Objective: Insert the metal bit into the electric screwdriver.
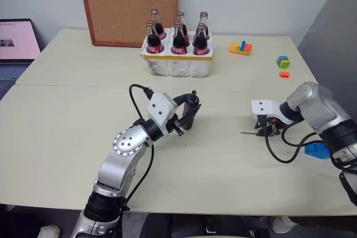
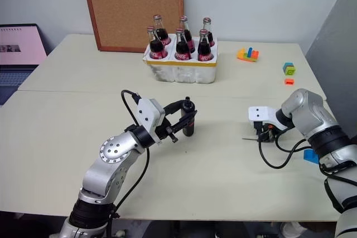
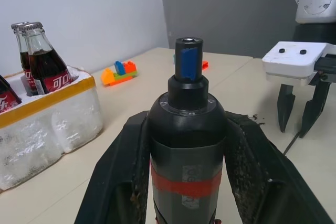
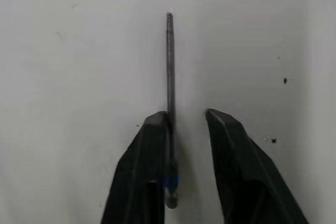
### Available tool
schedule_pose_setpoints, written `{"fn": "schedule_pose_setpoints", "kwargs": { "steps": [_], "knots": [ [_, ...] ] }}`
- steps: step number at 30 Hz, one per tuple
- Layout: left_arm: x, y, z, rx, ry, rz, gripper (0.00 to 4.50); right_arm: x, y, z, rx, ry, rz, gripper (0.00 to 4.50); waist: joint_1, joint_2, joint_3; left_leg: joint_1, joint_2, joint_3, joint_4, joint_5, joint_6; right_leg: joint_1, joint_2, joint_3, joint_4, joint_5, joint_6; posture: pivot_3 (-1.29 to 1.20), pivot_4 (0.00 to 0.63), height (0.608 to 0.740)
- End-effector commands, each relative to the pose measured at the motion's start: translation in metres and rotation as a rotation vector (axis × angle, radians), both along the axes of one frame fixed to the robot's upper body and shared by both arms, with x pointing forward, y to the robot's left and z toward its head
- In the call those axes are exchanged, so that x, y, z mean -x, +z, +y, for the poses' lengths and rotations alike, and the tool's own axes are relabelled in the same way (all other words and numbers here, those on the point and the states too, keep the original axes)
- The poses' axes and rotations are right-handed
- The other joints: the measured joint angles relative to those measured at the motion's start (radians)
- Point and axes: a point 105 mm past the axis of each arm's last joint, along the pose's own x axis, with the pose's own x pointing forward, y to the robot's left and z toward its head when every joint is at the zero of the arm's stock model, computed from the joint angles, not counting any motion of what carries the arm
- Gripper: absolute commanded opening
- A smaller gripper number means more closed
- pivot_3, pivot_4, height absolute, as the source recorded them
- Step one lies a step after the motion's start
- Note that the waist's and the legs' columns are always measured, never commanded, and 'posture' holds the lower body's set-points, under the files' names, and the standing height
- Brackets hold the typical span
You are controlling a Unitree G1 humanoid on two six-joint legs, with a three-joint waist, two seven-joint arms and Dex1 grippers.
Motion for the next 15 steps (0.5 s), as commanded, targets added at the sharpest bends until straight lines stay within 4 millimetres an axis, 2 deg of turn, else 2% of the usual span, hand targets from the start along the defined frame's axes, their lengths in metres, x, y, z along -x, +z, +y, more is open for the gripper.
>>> {"fn": "schedule_pose_setpoints", "kwargs": {
  "steps": [1, 2, 8, 15],
  "knots": [
    [0.000, 0.000, -0.005, -0.007, -0.024, -0.003, 1.64, 0.012, -0.004, 0.006, -0.010, 0.030, 0.021, 0.17, 0.000, 0.000, 0.000, 0.000, 0.000, 0.000, 0.000, 0.000, 0.000, 0.000, 0.000, 0.000, 0.000, 0.000, 0.000, 0.00, 0.150, 0.740],
    [-0.001, 0.001, -0.005, -0.006, -0.022, -0.002, 1.64, 0.015, -0.003, 0.009, -0.030, 0.026, 0.028, 0.00, 0.000, 0.000, 0.000, 0.000, 0.000, 0.000, 0.000, 0.000, 0.000, 0.000, 0.000, 0.000, 0.000, 0.000, 0.000, 0.00, 0.150, 0.740],
    [-0.008, 0.009, -0.005, 0.000, -0.018, -0.019, 1.64, 0.017, 0.017, 0.021, -0.113, 0.023, -0.085, 0.00, 0.000, 0.000, 0.000, 0.000, 0.000, 0.000, 0.000, 0.000, 0.000, 0.000, 0.000, -0.001, 0.001, 0.000, 0.000, 0.00, 0.150, 0.740],
    [-0.013, 0.030, -0.015, 0.062, -0.062, -0.007, 1.64, 0.020, 0.071, 0.047, -0.465, -0.092, -0.249, 0.00, 0.000, 0.000, 0.000, -0.001, -0.001, 0.000, 0.000, 0.000, 0.000, -0.001, 0.000, -0.001, 0.000, 0.000, 0.000, 0.00, 0.150, 0.740]
  ]
}}
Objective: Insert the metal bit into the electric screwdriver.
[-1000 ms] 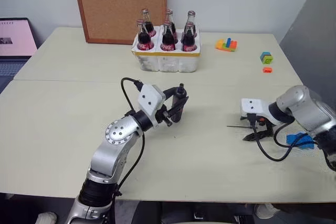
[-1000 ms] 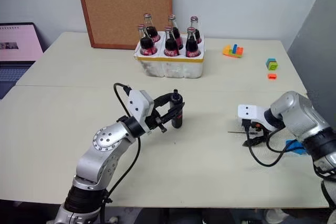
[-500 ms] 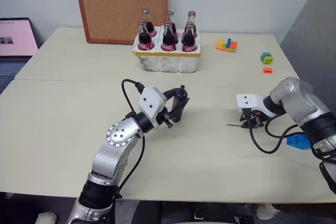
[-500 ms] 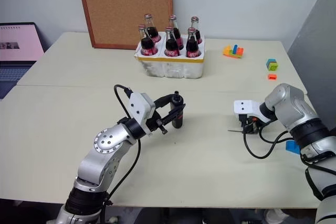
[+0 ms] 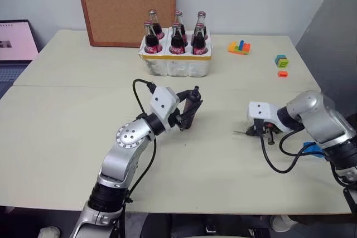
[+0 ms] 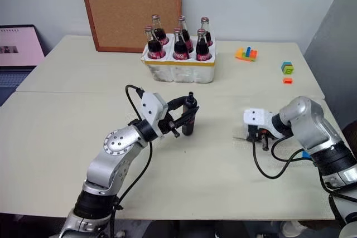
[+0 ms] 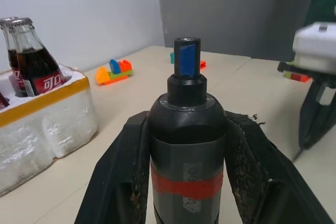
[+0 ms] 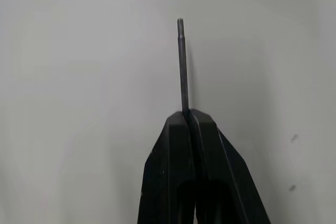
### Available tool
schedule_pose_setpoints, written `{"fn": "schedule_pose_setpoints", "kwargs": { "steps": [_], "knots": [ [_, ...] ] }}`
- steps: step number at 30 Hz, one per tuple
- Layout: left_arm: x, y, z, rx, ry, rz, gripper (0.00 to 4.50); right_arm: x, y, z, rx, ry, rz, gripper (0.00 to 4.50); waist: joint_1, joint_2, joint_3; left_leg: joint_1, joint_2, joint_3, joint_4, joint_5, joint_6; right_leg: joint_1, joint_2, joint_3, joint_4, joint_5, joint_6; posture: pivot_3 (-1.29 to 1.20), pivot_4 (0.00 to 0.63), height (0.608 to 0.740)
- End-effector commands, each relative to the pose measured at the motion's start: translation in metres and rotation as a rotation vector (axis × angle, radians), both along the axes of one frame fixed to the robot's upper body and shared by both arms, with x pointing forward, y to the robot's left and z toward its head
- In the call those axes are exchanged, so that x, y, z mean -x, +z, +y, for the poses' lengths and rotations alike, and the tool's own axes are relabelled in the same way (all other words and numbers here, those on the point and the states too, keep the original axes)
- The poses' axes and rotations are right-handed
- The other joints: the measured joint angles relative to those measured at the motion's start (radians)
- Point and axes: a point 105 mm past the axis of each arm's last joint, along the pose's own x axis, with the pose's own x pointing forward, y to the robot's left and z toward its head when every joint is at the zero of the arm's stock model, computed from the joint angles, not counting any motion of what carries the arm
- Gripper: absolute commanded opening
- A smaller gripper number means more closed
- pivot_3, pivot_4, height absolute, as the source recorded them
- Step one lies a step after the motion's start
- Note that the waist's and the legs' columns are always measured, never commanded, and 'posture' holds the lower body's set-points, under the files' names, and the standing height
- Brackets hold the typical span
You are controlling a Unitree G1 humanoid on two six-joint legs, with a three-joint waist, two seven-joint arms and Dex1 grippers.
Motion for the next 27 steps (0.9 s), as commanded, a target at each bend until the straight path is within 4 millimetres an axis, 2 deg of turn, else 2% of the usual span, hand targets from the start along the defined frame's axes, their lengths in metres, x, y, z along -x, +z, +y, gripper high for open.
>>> {"fn": "schedule_pose_setpoints", "kwargs": {
  "steps": [1, 6, 12, 20, 27],
  "knots": [
    [0.004, 0.029, -0.008, 0.072, -0.061, -0.055, 1.64, 0.004, 0.038, 0.011, -0.217, -0.065, -0.112, 0.00, 0.000, 0.000, 0.000, -0.001, 0.000, 0.000, 0.000, 0.000, 0.000, 0.000, 0.000, 0.000, 0.000, 0.000, 0.000, 0.00, 0.150, 0.740],
    [-0.003, 0.039, -0.005, 0.114, -0.046, -0.017, 1.64, 0.013, 0.062, 0.025, -0.468, -0.140, -0.196, 0.00, 0.000, 0.000, 0.000, -0.002, 0.000, 0.000, 0.000, 0.000, 0.000, -0.001, 0.000, 0.000, -0.001, 0.000, 0.000, 0.00, 0.150, 0.740],
    [-0.007, 0.015, 0.005, 0.038, 0.017, -0.001, 1.64, 0.020, 0.089, 0.044, -0.787, -0.217, -0.281, 0.00, -0.006, 0.000, 0.000, -0.001, 0.000, 0.000, -0.001, 0.000, 0.000, -0.001, 0.001, 0.001, -0.001, 0.000, 0.000, 0.00, 0.150, 0.740],
    [-0.004, 0.007, 0.005, 0.042, 0.037, 0.005, 1.64, 0.031, 0.114, 0.066, -0.999, -0.189, -0.261, 0.00, -0.005, 0.001, 0.000, -0.001, 0.000, 0.000, -0.001, 0.000, 0.000, -0.001, 0.000, 0.001, 0.000, 0.000, 0.000, 0.00, 0.150, 0.740],
    [0.003, 0.014, 0.002, 0.061, -0.009, -0.011, 1.64, 0.040, 0.129, 0.077, -1.121, -0.119, -0.225, 0.00, -0.005, 0.001, 0.000, -0.001, 0.000, 0.000, -0.002, 0.000, 0.000, -0.001, 0.002, 0.000, 0.000, 0.000, 0.000, 0.00, 0.150, 0.740]
  ]
}}
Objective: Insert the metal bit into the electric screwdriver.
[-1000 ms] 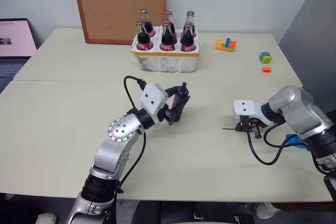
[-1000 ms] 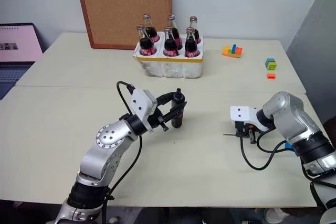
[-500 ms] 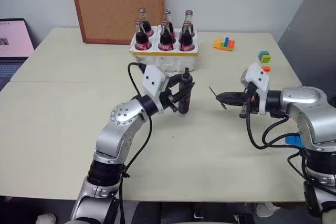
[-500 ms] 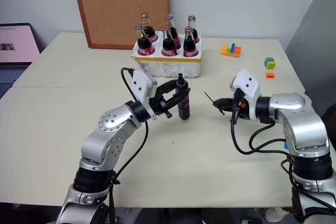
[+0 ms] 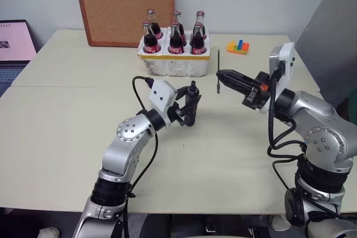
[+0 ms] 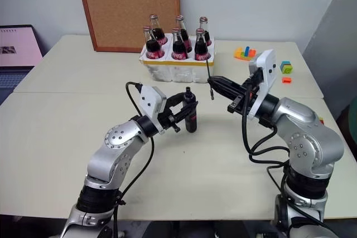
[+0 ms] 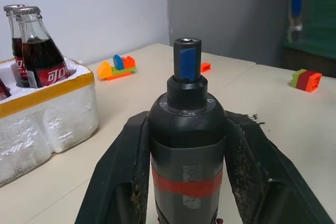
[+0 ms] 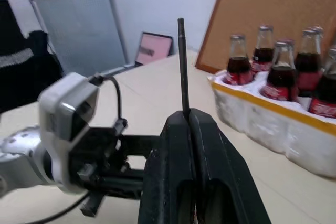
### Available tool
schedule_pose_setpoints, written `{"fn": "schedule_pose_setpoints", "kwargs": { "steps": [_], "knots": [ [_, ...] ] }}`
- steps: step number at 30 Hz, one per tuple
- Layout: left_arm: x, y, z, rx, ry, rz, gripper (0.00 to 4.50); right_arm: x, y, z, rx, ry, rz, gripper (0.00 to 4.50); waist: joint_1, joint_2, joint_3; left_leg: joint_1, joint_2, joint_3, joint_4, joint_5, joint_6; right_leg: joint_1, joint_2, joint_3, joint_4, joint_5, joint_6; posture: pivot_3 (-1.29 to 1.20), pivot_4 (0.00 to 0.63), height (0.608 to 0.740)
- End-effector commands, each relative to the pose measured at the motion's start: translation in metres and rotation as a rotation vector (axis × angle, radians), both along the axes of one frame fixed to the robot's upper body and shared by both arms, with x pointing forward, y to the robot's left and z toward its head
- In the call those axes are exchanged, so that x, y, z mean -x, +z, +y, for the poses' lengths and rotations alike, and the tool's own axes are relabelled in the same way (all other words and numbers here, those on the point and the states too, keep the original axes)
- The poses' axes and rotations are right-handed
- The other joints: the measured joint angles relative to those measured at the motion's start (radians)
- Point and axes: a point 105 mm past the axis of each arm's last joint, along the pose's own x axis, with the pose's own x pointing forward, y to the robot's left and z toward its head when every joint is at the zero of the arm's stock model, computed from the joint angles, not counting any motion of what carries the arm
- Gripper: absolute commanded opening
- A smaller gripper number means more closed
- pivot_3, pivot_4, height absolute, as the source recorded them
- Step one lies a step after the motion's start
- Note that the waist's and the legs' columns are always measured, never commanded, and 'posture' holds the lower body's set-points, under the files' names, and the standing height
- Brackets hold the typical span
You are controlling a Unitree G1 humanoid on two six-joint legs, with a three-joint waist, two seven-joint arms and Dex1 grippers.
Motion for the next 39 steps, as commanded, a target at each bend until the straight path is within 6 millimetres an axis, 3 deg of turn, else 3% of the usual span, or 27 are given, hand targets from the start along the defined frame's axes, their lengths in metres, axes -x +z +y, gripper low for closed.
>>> {"fn": "schedule_pose_setpoints", "kwargs": {
  "steps": [1, 6, 16, 39],
  "knots": [
    [0.009, 0.016, -0.005, 0.034, -0.056, -0.049, 1.64, 0.011, 0.019, 0.001, -0.058, 0.037, -0.057, 0.00, 0.000, 0.000, 0.000, 0.000, 0.000, 0.000, 0.000, 0.000, 0.000, 0.000, 0.000, 0.000, 0.000, 0.000, 0.000, 0.00, 0.150, 0.740],
    [0.020, 0.027, -0.006, 0.045, -0.182, -0.053, 1.64, 0.018, 0.031, 0.004, -0.120, 0.098, -0.071, 0.00, -0.001, 0.000, 0.000, -0.002, 0.000, 0.000, 0.000, 0.000, 0.001, -0.001, 0.000, 0.000, -0.001, 0.000, 0.000, 0.00, 0.150, 0.740],
    [0.026, 0.009, -0.008, -0.071, -0.304, -0.050, 1.64, 0.024, 0.034, 0.009, -0.137, 0.150, -0.097, 0.00, -0.001, 0.001, 0.000, -0.006, 0.000, 0.000, 0.000, -0.001, 0.001, -0.005, 0.001, 0.000, -0.001, 0.000, 0.000, 0.00, 0.150, 0.740],
    [0.016, 0.007, 0.001, -0.084, -0.267, -0.056, 1.64, 0.013, 0.013, 0.026, -0.092, 0.153, -0.162, 0.00, -0.002, 0.001, 0.000, -0.010, 0.000, 0.000, 0.000, -0.001, 0.001, -0.009, 0.002, 0.000, -0.001, 0.000, 0.000, 0.00, 0.150, 0.740]
  ]
}}
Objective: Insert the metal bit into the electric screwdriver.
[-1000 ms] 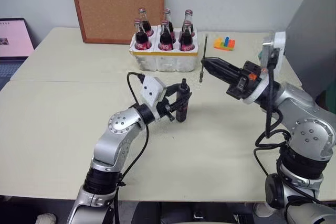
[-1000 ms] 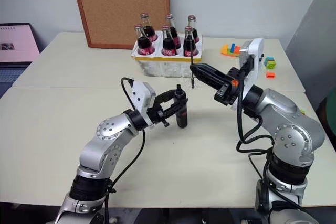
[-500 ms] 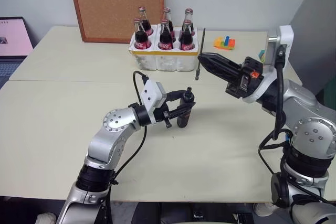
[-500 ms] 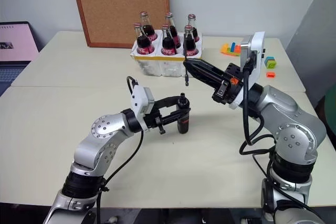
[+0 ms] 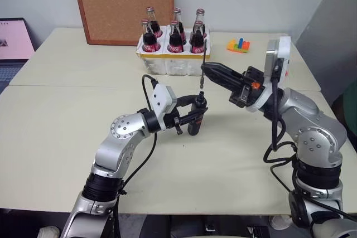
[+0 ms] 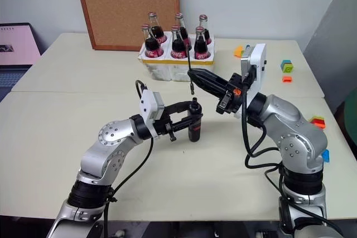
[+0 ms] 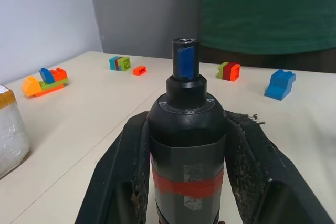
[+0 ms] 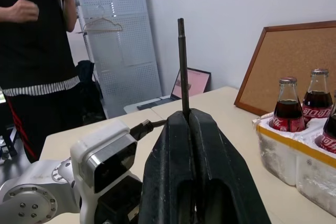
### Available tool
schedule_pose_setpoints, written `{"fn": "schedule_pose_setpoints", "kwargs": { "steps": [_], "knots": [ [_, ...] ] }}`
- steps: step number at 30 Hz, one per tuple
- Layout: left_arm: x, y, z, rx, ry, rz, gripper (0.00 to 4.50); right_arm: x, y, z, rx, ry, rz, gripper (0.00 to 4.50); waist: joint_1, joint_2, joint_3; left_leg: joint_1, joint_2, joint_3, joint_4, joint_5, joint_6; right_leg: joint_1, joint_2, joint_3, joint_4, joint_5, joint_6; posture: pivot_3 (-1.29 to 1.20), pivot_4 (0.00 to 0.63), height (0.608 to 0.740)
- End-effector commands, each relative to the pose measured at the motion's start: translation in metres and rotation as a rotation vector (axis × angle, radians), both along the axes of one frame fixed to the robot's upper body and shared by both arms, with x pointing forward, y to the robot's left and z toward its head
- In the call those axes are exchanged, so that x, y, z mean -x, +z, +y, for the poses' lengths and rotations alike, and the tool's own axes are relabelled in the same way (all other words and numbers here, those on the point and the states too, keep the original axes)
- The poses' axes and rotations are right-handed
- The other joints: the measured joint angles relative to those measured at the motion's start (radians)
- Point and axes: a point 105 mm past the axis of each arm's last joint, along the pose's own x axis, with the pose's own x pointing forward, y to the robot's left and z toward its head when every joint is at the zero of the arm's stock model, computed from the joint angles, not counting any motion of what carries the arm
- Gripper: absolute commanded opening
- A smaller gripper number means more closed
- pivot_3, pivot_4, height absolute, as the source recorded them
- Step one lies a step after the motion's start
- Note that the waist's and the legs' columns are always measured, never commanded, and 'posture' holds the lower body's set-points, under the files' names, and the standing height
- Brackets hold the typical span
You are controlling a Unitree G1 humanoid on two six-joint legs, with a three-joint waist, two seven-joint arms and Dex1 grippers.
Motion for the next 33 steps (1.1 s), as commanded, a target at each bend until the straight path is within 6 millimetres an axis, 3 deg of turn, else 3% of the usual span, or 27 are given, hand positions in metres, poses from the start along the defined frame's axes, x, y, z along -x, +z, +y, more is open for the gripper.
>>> {"fn": "schedule_pose_setpoints", "kwargs": {
  "steps": [1, 12, 33],
  "knots": [
    [-0.002, 0.008, 0.006, -0.010, 0.015, -0.042, 1.64, 0.004, 0.005, 0.003, -0.007, 0.014, -0.060, 0.00, 0.000, 0.000, 0.000, 0.000, 0.000, 0.000, 0.000, 0.000, 0.000, 0.000, 0.000, 0.000, 0.000, 0.000, 0.000, 0.00, 0.150, 0.740],
    [-0.005, 0.008, 0.017, -0.036, 0.041, -0.046, 1.64, 0.002, -0.002, 0.009, 0.011, 0.037, -0.076, 0.00, 0.000, 0.000, 0.000, -0.002, 0.001, 0.000, 0.000, 0.000, 0.000, -0.003, 0.001, 0.000, 0.002, 0.000, 0.000, 0.00, 0.150, 0.740],
    [-0.005, 0.008, 0.018, -0.043, 0.049, -0.050, 1.64, -0.001, -0.012, 0.009, 0.033, 0.028, -0.058, 0.00, -0.001, 0.000, 0.000, -0.002, 0.001, 0.000, 0.000, 0.000, 0.000, -0.003, 0.002, 0.000, 0.002, 0.000, 0.000, 0.00, 0.150, 0.740]
  ]
}}
